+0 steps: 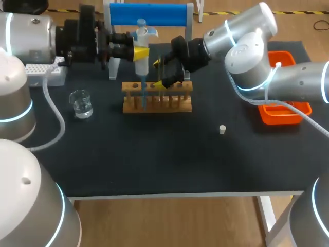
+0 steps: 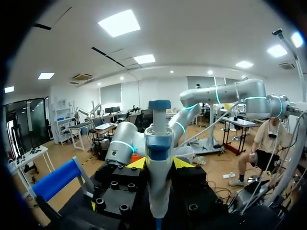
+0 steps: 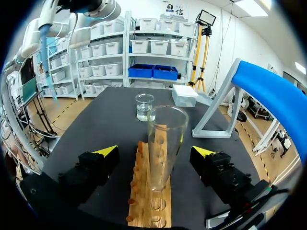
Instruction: Invert the test tube, pick up the pipette, mount the tip to pipette, aspirate from beaker and dispense into the tube, eject the tip, return the pipette, and cap with the stopper.
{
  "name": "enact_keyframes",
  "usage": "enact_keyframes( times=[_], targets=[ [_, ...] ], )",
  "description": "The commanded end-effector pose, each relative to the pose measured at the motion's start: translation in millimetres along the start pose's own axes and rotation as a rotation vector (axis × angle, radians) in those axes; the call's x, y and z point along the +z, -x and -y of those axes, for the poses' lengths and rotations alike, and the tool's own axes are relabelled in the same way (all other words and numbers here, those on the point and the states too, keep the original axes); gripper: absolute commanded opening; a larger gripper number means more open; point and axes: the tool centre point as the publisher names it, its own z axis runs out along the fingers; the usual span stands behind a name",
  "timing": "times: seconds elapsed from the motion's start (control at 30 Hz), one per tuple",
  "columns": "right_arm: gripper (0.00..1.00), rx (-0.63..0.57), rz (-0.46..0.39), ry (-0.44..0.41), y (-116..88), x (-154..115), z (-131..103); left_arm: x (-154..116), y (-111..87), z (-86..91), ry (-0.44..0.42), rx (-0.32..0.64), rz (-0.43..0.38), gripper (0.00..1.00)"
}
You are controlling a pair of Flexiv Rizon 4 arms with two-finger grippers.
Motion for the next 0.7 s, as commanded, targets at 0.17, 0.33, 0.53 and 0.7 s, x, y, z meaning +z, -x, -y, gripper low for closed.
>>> enact_keyframes(
  times=[0.17,0.33,0.53,0.7],
  targets=[
    [1.00,0.001,-0.002,-0.002,0.1,-0.5,-0.3,14.8,-5.0,-13.6,-0.002,-0.004,-0.047,0.00],
    [1.00,0.001,-0.002,-0.002,0.1,-0.5,-0.3,17.3,-8.2,-17.0,-0.005,-0.002,-0.051,0.00],
    [1.00,0.001,-0.002,-0.002,0.1,-0.5,-0.3,21.7,-9.2,-20.5,-0.003,-0.003,-0.059,0.00],
    [1.00,0.001,-0.002,-0.002,0.1,-0.5,-0.3,22.4,-8.7,-21.3,0.002,-0.005,-0.054,0.00]
  ],
)
